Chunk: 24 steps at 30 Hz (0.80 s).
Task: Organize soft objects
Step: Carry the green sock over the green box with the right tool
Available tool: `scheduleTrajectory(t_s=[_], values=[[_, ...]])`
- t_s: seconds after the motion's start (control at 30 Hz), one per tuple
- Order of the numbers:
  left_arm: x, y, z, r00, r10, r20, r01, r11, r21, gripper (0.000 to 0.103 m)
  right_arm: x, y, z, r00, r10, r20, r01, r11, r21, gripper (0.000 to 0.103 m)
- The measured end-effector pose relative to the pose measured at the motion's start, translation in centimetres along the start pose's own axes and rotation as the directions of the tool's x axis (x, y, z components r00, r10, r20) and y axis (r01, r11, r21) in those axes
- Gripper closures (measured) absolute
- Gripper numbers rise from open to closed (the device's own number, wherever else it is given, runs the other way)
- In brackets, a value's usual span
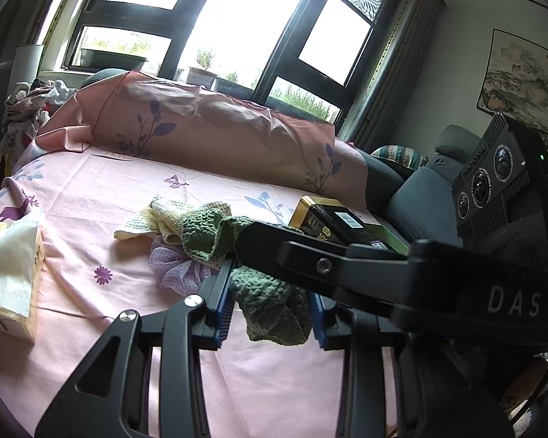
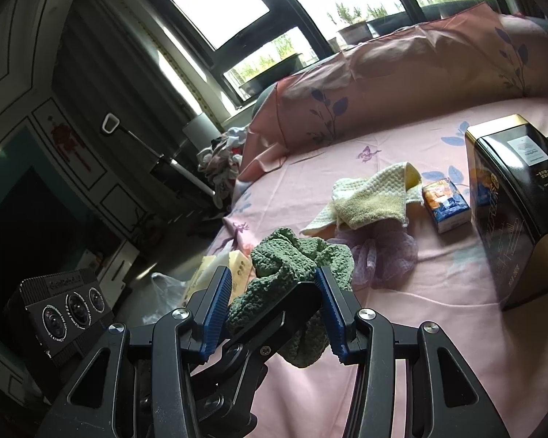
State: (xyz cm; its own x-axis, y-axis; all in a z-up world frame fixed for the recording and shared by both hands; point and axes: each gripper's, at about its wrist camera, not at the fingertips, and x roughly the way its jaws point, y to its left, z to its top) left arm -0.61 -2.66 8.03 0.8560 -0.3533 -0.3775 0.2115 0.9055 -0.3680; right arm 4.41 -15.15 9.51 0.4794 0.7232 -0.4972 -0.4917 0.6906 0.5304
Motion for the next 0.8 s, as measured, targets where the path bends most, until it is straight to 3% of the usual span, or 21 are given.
scheduleTrajectory(t_s=[0.2,0.43,0.63,0.8], values=[[0.1,-2.3,1.0,1.0,0.01,0.012,-0.011,0.999,0.042,0.07,-2.1,-0.6,0.9,0.999,0.024,0.036,-0.024,1.0,0.009,0.053],[1.4,-7.8,2.5,1.0,0.015,0.007,-0.016,0.989,0.15,0.069,-6.5,-3.8,2.7,0.99,0.094,0.11,-0.099,0.994,0.049,0.053],[3.8,-13.2,3.2,0.998,-0.049,-0.029,0.055,0.969,0.242,0.069,-11.3,-8.0,3.4,0.974,0.097,0.205,-0.122,0.986,0.117,0.053],[7.1,-17.8,3.3,0.993,-0.079,-0.089,0.103,0.944,0.314,0.069,-14.7,-12.9,3.1,0.95,0.122,0.286,-0.187,0.959,0.214,0.053]])
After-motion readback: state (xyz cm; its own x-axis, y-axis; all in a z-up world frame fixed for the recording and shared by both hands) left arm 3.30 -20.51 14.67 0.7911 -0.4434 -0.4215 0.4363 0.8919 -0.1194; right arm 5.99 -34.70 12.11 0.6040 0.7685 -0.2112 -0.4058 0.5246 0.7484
